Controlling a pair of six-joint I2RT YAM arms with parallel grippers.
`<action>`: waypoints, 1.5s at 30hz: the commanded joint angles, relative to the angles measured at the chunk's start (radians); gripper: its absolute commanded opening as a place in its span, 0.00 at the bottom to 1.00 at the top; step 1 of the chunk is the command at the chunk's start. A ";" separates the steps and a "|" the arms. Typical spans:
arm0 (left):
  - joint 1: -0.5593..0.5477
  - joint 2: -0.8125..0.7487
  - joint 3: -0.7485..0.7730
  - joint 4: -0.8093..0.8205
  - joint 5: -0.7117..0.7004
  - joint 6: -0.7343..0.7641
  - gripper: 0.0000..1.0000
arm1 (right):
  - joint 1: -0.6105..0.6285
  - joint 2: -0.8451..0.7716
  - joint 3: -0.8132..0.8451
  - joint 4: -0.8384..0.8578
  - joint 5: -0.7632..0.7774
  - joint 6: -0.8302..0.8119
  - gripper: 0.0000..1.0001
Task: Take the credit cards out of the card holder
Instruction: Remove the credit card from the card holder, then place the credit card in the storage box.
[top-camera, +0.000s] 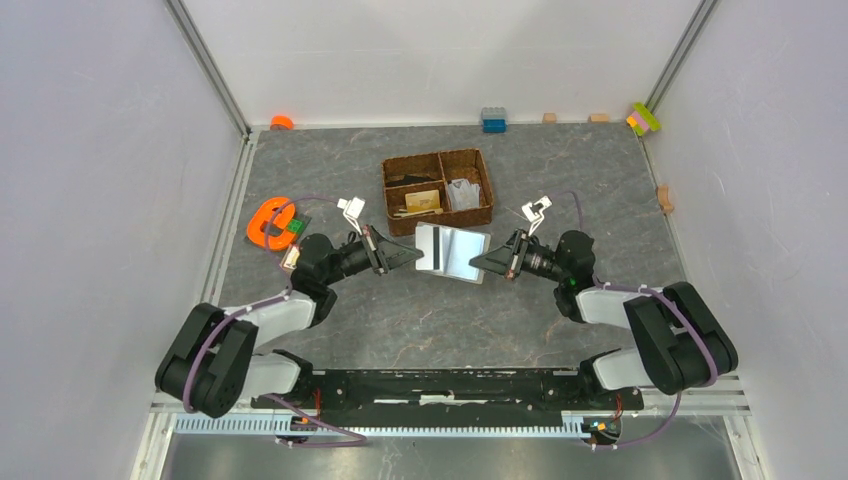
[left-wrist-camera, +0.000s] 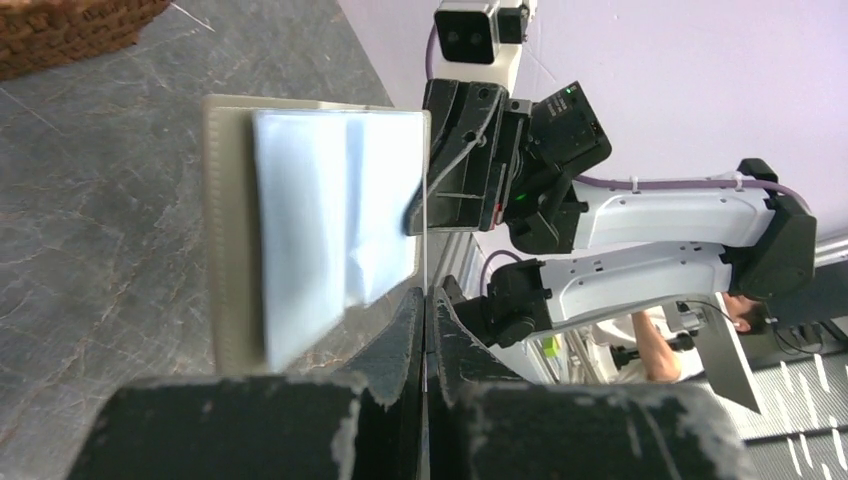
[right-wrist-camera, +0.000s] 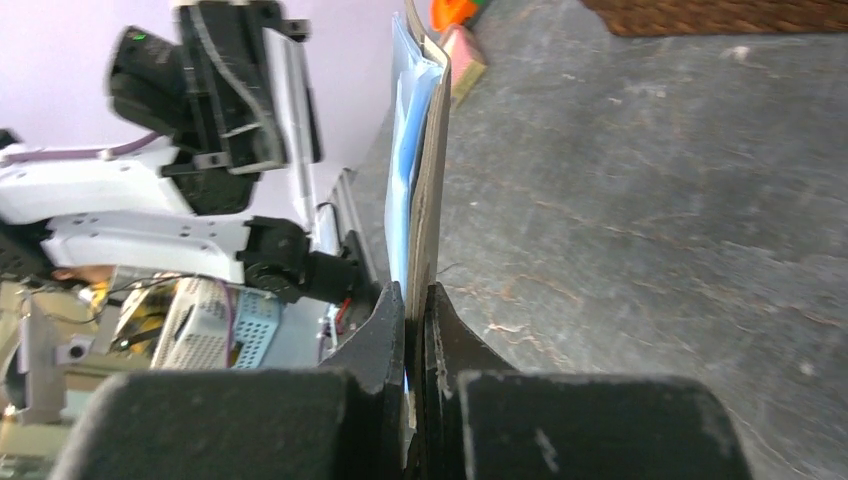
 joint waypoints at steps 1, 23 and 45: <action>0.004 -0.081 0.001 -0.135 -0.074 0.111 0.02 | -0.007 -0.021 0.044 -0.205 0.080 -0.166 0.00; -0.119 0.225 0.453 -0.539 -0.462 0.136 0.02 | 0.031 0.155 0.115 -0.355 0.164 -0.280 0.00; -0.128 0.775 1.126 -0.797 -0.552 0.142 0.02 | 0.029 0.091 0.083 -0.311 0.175 -0.235 0.00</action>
